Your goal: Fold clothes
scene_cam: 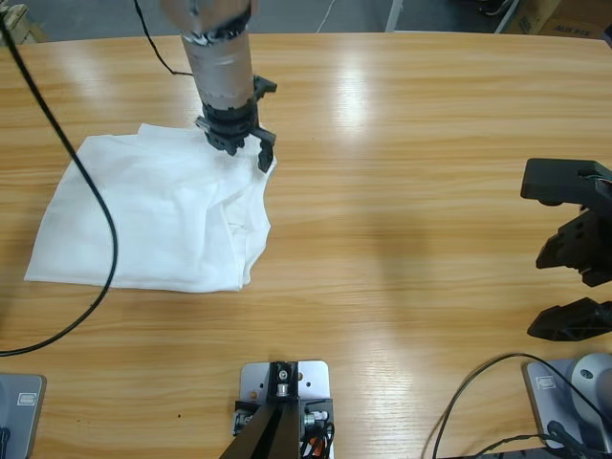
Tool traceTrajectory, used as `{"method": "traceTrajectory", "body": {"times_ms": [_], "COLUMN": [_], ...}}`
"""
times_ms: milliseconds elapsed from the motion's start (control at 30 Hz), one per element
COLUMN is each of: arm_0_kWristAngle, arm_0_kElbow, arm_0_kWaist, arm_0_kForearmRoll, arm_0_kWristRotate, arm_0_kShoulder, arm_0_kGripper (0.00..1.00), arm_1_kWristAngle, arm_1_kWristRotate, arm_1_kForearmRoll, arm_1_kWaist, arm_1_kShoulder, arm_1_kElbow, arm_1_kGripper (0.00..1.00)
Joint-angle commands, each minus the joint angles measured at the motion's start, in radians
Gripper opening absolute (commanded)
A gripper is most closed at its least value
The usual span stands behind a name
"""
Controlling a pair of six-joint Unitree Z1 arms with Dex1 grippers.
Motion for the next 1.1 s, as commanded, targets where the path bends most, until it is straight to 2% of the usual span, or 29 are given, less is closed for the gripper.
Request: {"method": "traceTrajectory", "body": {"times_ms": [33, 267, 333, 433, 1100], "arm_0_kWristAngle": [0.054, 0.099, 0.101, 0.101, 0.155], "arm_0_kElbow": [-0.007, -0.016, -0.017, -0.017, -0.090], "arm_0_kWaist": [-0.011, -0.003, -0.002, -0.002, -0.034], "arm_0_kForearmRoll": [0.019, 0.033, 0.033, 0.034, 0.078], "arm_0_kWristRotate": [-0.013, -0.019, -0.019, -0.019, -0.019], "arm_0_kShoulder": [0.111, 0.114, 0.116, 0.120, 0.137], "arm_0_kGripper": [0.912, 0.896, 0.818, 0.784, 0.789], "arm_1_kWristAngle": [-0.010, -0.007, -0.007, -0.007, 0.007], "arm_1_kWristRotate": [-0.007, -0.010, -0.010, -0.012, -0.035], "arm_1_kForearmRoll": [-0.014, -0.022, -0.022, -0.022, -0.032], "arm_1_kWaist": [0.005, 0.004, 0.003, 0.002, -0.021], "arm_1_kShoulder": [0.015, 0.028, 0.028, 0.027, 0.040], "arm_1_kElbow": [0.039, 0.036, 0.038, 0.037, 0.041], "arm_1_kGripper": [0.785, 0.787, 0.786, 0.786, 0.785]}}
